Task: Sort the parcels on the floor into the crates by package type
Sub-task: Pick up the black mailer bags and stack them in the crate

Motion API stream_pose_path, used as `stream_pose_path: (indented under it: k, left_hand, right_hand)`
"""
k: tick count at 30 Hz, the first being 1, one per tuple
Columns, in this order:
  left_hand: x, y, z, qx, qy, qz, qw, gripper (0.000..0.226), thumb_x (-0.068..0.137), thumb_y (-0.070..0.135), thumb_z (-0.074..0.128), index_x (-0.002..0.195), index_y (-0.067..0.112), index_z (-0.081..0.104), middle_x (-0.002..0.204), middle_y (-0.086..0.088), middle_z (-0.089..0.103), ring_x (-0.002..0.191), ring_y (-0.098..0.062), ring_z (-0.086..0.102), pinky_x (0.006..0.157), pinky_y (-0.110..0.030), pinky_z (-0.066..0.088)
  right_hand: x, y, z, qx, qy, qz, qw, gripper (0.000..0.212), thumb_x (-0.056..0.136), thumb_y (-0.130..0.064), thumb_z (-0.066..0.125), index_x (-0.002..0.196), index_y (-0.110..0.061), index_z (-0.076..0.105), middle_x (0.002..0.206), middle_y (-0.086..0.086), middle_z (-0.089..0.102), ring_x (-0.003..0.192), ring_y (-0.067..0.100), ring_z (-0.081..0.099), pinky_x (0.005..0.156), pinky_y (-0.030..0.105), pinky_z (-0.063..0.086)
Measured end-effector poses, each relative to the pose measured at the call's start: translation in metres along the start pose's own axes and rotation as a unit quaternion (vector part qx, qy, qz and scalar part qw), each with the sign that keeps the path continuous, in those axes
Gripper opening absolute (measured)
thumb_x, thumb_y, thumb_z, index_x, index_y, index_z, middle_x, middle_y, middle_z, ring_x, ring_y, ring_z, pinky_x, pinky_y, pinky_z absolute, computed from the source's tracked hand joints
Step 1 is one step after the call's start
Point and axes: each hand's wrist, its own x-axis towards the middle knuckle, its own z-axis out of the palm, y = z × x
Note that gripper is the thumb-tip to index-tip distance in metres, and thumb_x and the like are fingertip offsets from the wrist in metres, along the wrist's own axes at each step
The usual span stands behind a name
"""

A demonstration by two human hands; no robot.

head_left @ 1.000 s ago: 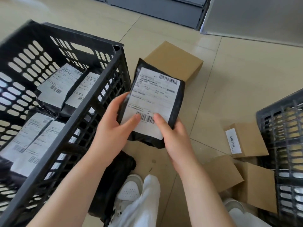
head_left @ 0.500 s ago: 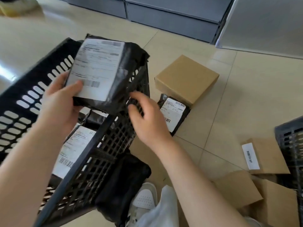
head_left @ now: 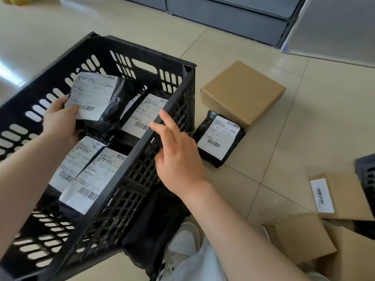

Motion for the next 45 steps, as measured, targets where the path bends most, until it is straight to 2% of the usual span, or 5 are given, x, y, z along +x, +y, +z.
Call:
stream_pose_path:
  k: [13, 18, 23, 32, 45]
  left_hand:
    - [0.043, -0.007, 0.026, 0.225, -0.006, 0.068, 0.972, 0.036, 0.098, 0.018, 0.048, 0.131, 0.028, 0.059, 0.121, -0.003, 0.064, 0.092, -0.015, 0.064, 0.077, -0.027, 0.054]
    - [0.043, -0.017, 0.027, 0.458, -0.036, 0.150, 0.875, 0.062, 0.095, 0.021, 0.055, 0.151, 0.028, 0.028, 0.147, -0.005, 0.044, 0.118, -0.031, 0.053, 0.091, -0.045, 0.049]
    - [0.033, -0.030, 0.034, 0.618, -0.066, 0.250, 0.742, 0.056, 0.101, 0.041, 0.039, 0.153, 0.033, 0.022, 0.165, -0.005, 0.010, 0.151, -0.030, -0.002, 0.118, -0.052, -0.002]
    - [0.025, -0.052, 0.042, 0.571, -0.204, 0.187, 0.773, 0.046, 0.106, 0.031, 0.029, 0.151, 0.041, 0.029, 0.164, 0.004, 0.014, 0.152, -0.026, 0.004, 0.122, -0.050, -0.001]
    - [0.045, -0.046, 0.044, 0.590, -0.260, 0.241, 0.725, 0.046, 0.107, 0.028, 0.029, 0.151, 0.040, 0.028, 0.164, 0.005, 0.013, 0.152, -0.024, 0.001, 0.122, -0.049, -0.003]
  right_hand:
    - [-0.003, 0.000, 0.010, 0.004, 0.007, 0.005, 1.000, 0.067, 0.080, 0.002, 0.056, 0.142, -0.020, 0.041, 0.165, -0.001, 0.019, 0.081, 0.017, 0.051, 0.087, 0.040, 0.047]
    - [-0.002, 0.000, 0.011, 0.007, 0.008, 0.012, 1.000, 0.068, 0.079, 0.002, 0.056, 0.142, -0.020, 0.041, 0.166, -0.003, 0.018, 0.085, 0.018, 0.053, 0.088, 0.042, 0.047]
    - [-0.003, -0.004, 0.014, 0.010, 0.007, 0.011, 1.000, 0.070, 0.079, 0.001, 0.055, 0.143, -0.019, 0.039, 0.166, -0.002, 0.017, 0.090, 0.019, 0.055, 0.091, 0.040, 0.047]
    - [-0.004, -0.005, 0.017, 0.022, 0.021, 0.015, 0.999, 0.073, 0.077, 0.005, 0.054, 0.144, -0.019, 0.037, 0.165, -0.001, 0.018, 0.099, 0.022, 0.058, 0.089, 0.041, 0.049]
    - [-0.004, -0.010, 0.017, 0.031, 0.014, 0.029, 0.999, 0.069, 0.078, 0.000, 0.052, 0.143, -0.019, 0.038, 0.166, 0.000, 0.018, 0.104, 0.023, 0.058, 0.088, 0.043, 0.049]
